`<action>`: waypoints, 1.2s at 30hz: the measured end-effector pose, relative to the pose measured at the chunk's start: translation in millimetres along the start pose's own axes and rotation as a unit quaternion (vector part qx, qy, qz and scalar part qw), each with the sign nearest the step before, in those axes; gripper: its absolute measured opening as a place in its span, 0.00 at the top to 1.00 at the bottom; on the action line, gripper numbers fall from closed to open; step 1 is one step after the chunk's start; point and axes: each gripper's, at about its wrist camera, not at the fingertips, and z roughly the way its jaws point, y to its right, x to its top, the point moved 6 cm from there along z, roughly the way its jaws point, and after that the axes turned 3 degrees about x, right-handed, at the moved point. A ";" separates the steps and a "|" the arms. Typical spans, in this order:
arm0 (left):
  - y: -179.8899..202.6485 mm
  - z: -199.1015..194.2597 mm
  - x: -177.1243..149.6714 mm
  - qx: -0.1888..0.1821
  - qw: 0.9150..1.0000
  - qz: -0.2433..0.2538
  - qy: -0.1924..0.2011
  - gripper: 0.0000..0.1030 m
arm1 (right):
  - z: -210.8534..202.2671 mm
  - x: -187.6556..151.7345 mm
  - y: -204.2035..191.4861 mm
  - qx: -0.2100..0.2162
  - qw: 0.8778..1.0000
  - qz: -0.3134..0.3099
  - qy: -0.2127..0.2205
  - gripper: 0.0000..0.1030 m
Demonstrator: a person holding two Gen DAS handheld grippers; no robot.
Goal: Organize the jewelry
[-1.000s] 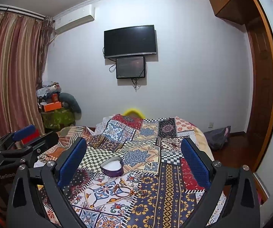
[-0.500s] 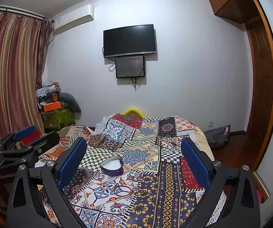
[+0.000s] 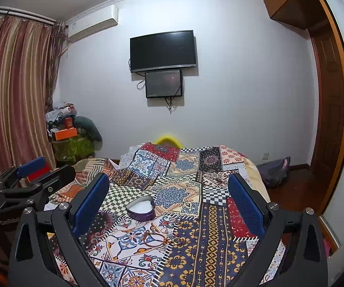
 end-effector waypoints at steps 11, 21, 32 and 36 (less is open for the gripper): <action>-0.5 9.1 -4.0 -0.002 1.000 -0.001 -0.010 0.00 | 10.2 -4.0 5.3 -0.003 1.000 -0.001 -0.012 0.04; -8.6 43.5 -21.5 0.003 0.999 -0.007 -0.045 0.00 | 42.7 -30.4 24.7 -0.015 0.998 0.007 -0.059 0.04; -23.6 111.0 -86.9 0.027 0.989 0.000 -0.149 0.00 | 98.9 -100.1 66.5 -0.035 0.983 0.027 -0.176 0.04; -22.4 131.9 -117.1 0.011 0.981 -0.001 -0.196 0.05 | 109.7 -118.1 73.6 -0.029 0.976 0.031 -0.212 0.04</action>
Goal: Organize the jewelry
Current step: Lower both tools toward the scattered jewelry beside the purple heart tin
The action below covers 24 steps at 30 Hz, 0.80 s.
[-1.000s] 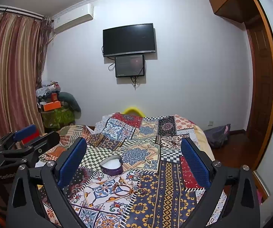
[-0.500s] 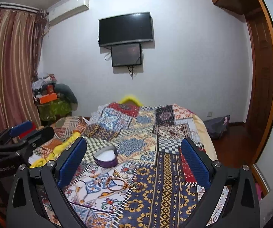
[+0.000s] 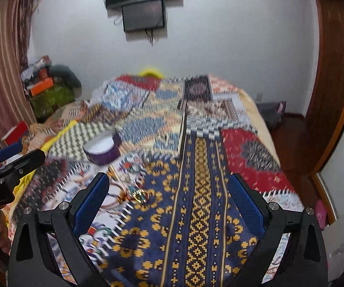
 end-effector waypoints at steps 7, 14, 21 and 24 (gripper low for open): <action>5.8 46.5 -25.7 -0.036 0.996 -0.013 -0.082 0.31 | 28.5 -15.1 1.9 0.030 0.998 0.001 -0.051 0.12; 11.7 66.0 -31.4 -0.064 0.990 -0.031 -0.118 0.55 | 52.8 -19.8 -12.8 0.069 0.993 -0.026 -0.089 0.42; 24.6 74.4 -35.7 -0.090 0.986 -0.019 -0.140 0.73 | 60.3 -18.2 -24.4 0.080 0.990 -0.066 -0.099 0.62; 28.7 77.4 -39.2 -0.095 0.985 -0.015 -0.147 0.80 | 61.9 -16.2 -24.0 0.089 0.989 -0.066 -0.101 0.68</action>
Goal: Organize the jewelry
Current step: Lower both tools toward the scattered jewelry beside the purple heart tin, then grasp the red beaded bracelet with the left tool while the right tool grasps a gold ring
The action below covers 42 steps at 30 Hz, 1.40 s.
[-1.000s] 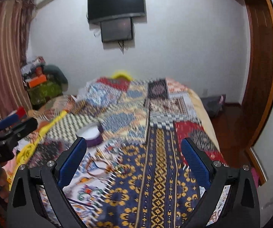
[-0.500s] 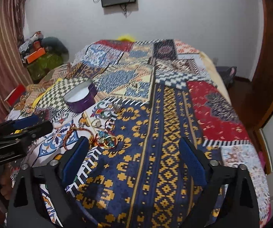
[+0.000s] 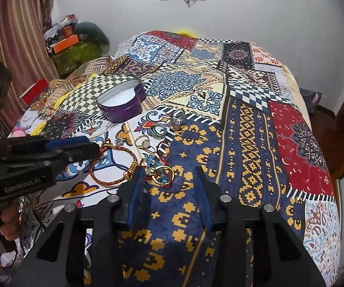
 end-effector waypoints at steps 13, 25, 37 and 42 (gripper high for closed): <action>-0.6 5.6 -1.5 0.006 1.000 0.010 0.006 0.94 | 6.0 9.3 -7.0 0.017 1.000 -0.014 -0.009 0.69; -20.1 -25.6 -8.8 0.016 0.999 -0.007 0.027 0.94 | 7.9 -0.5 -18.3 0.035 0.999 -0.015 -0.027 0.86; -26.7 -24.8 -14.2 0.012 0.999 -0.017 0.028 0.94 | 18.8 3.4 -18.9 0.011 0.999 -0.024 -0.036 0.93; -26.5 -25.3 -13.2 0.010 0.999 -0.018 0.029 0.94 | 11.9 0.3 -18.5 0.013 0.999 -0.024 -0.034 0.94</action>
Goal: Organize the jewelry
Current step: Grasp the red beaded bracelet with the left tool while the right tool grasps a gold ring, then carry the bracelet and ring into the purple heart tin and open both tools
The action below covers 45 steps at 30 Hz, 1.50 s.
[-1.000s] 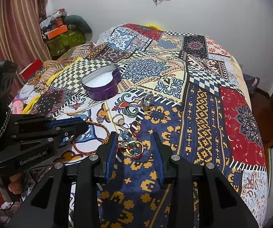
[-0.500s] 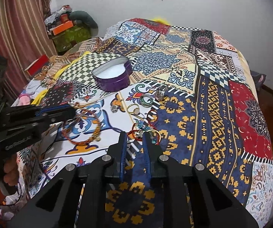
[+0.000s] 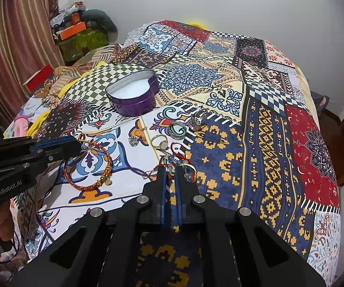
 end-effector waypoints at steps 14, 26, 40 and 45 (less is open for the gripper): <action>6.2 -10.4 -0.3 -0.004 1.000 0.001 0.008 0.94 | -8.7 1.5 14.5 -0.010 1.000 0.000 -0.005 0.68; 6.1 -2.7 -0.8 -0.004 1.000 0.000 0.001 0.94 | 12.2 4.1 13.4 -0.004 0.999 -0.032 -0.016 0.80; 11.0 -28.4 10.7 -0.002 1.000 0.007 0.029 0.94 | -32.5 10.2 5.2 -0.001 0.999 -0.016 0.029 0.80; 9.6 -43.2 20.1 0.008 0.999 0.012 0.050 0.94 | -45.7 24.0 -2.3 0.004 0.998 -0.014 0.055 0.80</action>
